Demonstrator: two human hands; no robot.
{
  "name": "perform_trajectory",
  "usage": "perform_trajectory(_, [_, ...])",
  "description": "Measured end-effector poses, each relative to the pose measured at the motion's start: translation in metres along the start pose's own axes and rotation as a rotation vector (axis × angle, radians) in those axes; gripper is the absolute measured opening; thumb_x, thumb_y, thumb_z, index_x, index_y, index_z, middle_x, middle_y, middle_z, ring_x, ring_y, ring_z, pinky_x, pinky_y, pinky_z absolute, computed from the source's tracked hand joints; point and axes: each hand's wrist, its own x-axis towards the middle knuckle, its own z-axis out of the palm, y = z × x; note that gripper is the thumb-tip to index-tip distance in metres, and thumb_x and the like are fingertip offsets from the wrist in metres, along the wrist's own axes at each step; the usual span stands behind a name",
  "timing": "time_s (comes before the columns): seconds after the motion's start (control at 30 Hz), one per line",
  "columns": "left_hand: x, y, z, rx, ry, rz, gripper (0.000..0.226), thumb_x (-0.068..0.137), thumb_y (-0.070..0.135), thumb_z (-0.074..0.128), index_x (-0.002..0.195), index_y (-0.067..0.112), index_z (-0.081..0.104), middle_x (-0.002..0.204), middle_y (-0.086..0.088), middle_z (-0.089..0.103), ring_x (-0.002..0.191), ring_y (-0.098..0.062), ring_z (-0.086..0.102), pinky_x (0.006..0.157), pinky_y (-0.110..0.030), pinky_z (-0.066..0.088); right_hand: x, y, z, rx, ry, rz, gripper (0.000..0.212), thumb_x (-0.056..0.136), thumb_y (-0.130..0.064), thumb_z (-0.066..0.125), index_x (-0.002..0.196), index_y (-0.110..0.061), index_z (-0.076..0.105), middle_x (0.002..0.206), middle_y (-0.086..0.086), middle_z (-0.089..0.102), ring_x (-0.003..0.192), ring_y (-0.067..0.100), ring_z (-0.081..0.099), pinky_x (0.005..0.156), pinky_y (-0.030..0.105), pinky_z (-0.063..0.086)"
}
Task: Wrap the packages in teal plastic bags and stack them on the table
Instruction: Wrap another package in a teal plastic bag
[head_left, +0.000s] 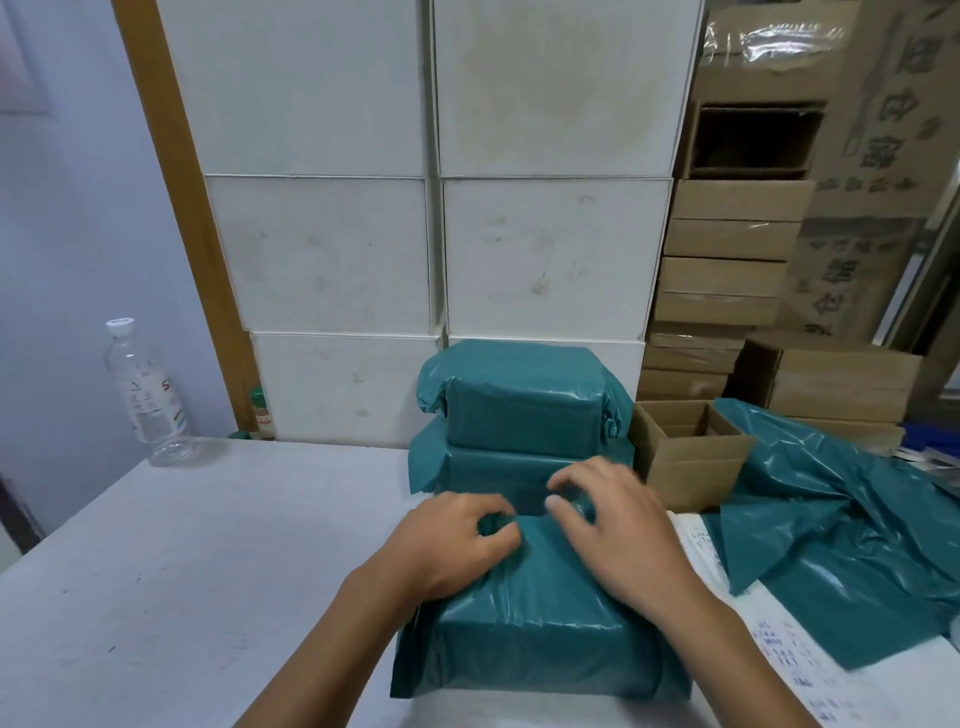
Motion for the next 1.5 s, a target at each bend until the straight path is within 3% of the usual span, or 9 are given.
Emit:
perform_trajectory(0.13, [-0.001, -0.007, 0.002, -0.154, -0.022, -0.051, 0.04, 0.085, 0.062, 0.049, 0.106, 0.037, 0.073, 0.104, 0.017, 0.077, 0.099, -0.007, 0.068, 0.092, -0.035, 0.054, -0.005, 0.01, 0.003, 0.302, -0.288, 0.115, 0.029, 0.09, -0.062, 0.063, 0.098, -0.038, 0.076, 0.1, -0.025, 0.073, 0.1, -0.004, 0.062, 0.087, 0.019, 0.047])
perform_trajectory(0.27, [-0.013, -0.02, 0.014, -0.52, 0.034, -0.122, 0.019, 0.097, 0.039, 0.06, 0.095, 0.028, 0.076, 0.097, 0.012, 0.078, 0.094, -0.006, 0.072, 0.09, -0.033, 0.057, -0.012, 0.027, 0.004, 0.739, -0.234, 0.315, 0.012, 0.091, -0.037, 0.076, 0.092, -0.027, 0.083, 0.099, -0.013, 0.079, 0.096, 0.003, 0.071, 0.084, 0.02, 0.052])
perform_trajectory(0.43, [-0.021, -0.024, 0.028, -0.879, 0.128, -0.215, 0.027, 0.091, 0.036, 0.059, 0.083, 0.012, 0.068, 0.082, 0.003, 0.071, 0.079, -0.011, 0.064, 0.078, -0.031, 0.05, -0.028, 0.039, 0.021, 1.168, -0.193, 0.583, 0.024, 0.098, -0.023, 0.064, 0.105, -0.002, 0.076, 0.1, 0.012, 0.079, 0.085, 0.014, 0.076, 0.071, 0.021, 0.053])
perform_trajectory(0.67, [-0.02, -0.017, 0.044, -1.07, 0.326, -0.291, 0.039, 0.103, 0.022, 0.046, 0.08, 0.006, 0.073, 0.081, -0.003, 0.075, 0.078, -0.01, 0.064, 0.069, -0.016, 0.053, -0.029, 0.033, 0.03, 1.379, -0.161, 0.662, 0.029, 0.089, -0.031, 0.07, 0.103, -0.006, 0.077, 0.102, 0.015, 0.073, 0.099, 0.026, 0.066, 0.091, 0.038, 0.047])
perform_trajectory(0.8, [-0.023, -0.004, 0.04, -1.27, 0.349, -0.389, 0.044, 0.104, 0.012, 0.046, 0.069, 0.014, 0.074, 0.071, 0.004, 0.075, 0.068, -0.007, 0.067, 0.069, -0.025, 0.053, -0.028, 0.027, 0.028, 1.48, -0.157, 0.683, 0.021, 0.102, -0.017, 0.053, 0.102, -0.003, 0.069, 0.101, 0.018, 0.066, 0.091, 0.024, 0.065, 0.081, 0.034, 0.049])
perform_trajectory(1.03, [-0.028, 0.009, 0.029, -1.446, 0.336, -0.465, 0.039, 0.099, 0.015, 0.052, 0.063, 0.012, 0.066, 0.066, -0.004, 0.064, 0.066, -0.017, 0.059, 0.066, -0.034, 0.045, -0.03, 0.019, 0.018, 1.568, -0.189, 0.701, 0.012, 0.096, -0.016, 0.057, 0.097, -0.004, 0.06, 0.093, 0.016, 0.059, 0.076, 0.021, 0.065, 0.069, 0.031, 0.051])
perform_trajectory(1.17, [-0.033, 0.015, 0.02, -1.501, 0.353, -0.503, 0.033, 0.096, 0.017, 0.057, 0.065, 0.01, 0.066, 0.072, -0.009, 0.061, 0.071, -0.022, 0.056, 0.068, -0.036, 0.044, -0.023, 0.02, 0.011, 1.423, -0.147, 0.636, 0.026, 0.103, 0.0, 0.051, 0.082, -0.003, 0.066, 0.088, 0.013, 0.064, 0.06, 0.002, 0.071, 0.055, 0.01, 0.052])
perform_trajectory(1.3, [-0.019, 0.034, -0.024, -1.505, 0.367, -0.381, 0.045, 0.097, 0.011, 0.053, 0.054, 0.013, 0.066, 0.063, -0.006, 0.061, 0.057, -0.015, 0.059, 0.062, -0.032, 0.045, -0.007, 0.005, -0.019, 1.513, -0.101, 0.501, 0.009, 0.09, -0.008, 0.059, 0.086, -0.009, 0.068, 0.074, -0.002, 0.076, 0.07, 0.008, 0.073, 0.059, 0.013, 0.056])
perform_trajectory(1.5, [0.061, 0.061, -0.124, -1.406, 0.447, -0.175, 0.037, 0.1, 0.011, 0.049, 0.066, 0.008, 0.061, 0.051, -0.001, 0.059, 0.044, -0.01, 0.057, 0.041, -0.013, 0.044, 0.087, -0.024, -0.093, 1.544, -0.045, 0.345, 0.033, 0.103, -0.016, 0.05, 0.08, -0.007, 0.071, 0.068, 0.004, 0.073, 0.06, 0.012, 0.071, 0.063, 0.027, 0.055])
